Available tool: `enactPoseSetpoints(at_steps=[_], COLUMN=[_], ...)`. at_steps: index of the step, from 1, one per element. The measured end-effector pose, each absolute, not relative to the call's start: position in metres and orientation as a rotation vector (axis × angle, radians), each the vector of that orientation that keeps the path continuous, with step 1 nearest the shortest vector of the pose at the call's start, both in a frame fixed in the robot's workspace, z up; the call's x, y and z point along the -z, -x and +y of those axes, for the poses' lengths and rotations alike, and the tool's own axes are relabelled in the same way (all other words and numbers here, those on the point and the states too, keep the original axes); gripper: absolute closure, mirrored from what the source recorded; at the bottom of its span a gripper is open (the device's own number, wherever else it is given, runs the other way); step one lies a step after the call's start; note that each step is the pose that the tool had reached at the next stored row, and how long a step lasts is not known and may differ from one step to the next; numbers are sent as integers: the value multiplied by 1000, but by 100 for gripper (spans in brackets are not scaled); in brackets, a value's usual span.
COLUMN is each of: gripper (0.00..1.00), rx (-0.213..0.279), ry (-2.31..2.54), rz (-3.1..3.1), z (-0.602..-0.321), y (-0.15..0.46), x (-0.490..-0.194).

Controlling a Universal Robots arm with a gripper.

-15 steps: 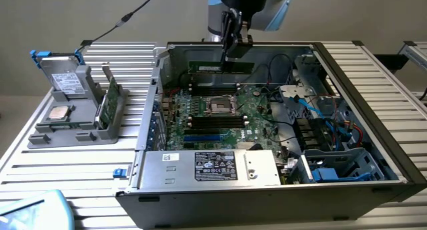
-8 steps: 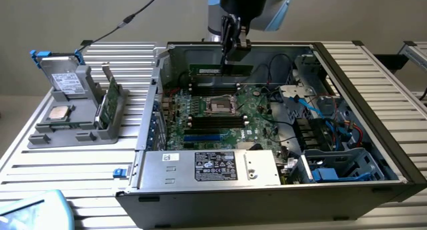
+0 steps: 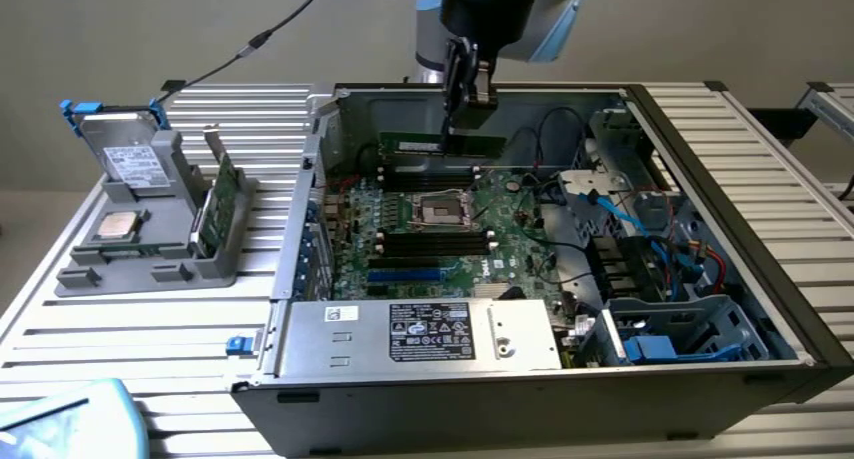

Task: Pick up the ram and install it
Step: 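Pick up the ram and move it above insertion slot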

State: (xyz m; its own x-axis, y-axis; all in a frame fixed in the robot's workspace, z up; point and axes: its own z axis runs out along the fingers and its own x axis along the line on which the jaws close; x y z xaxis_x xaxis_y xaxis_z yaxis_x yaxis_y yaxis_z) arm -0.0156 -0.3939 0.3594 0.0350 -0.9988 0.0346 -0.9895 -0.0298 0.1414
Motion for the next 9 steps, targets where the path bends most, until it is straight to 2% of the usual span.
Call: enactPoseSetpoints(at_steps=[9], gripper=[86], rx=[56], ry=[-2183], rz=[-2132], z=[-394], y=[18], x=[-357])
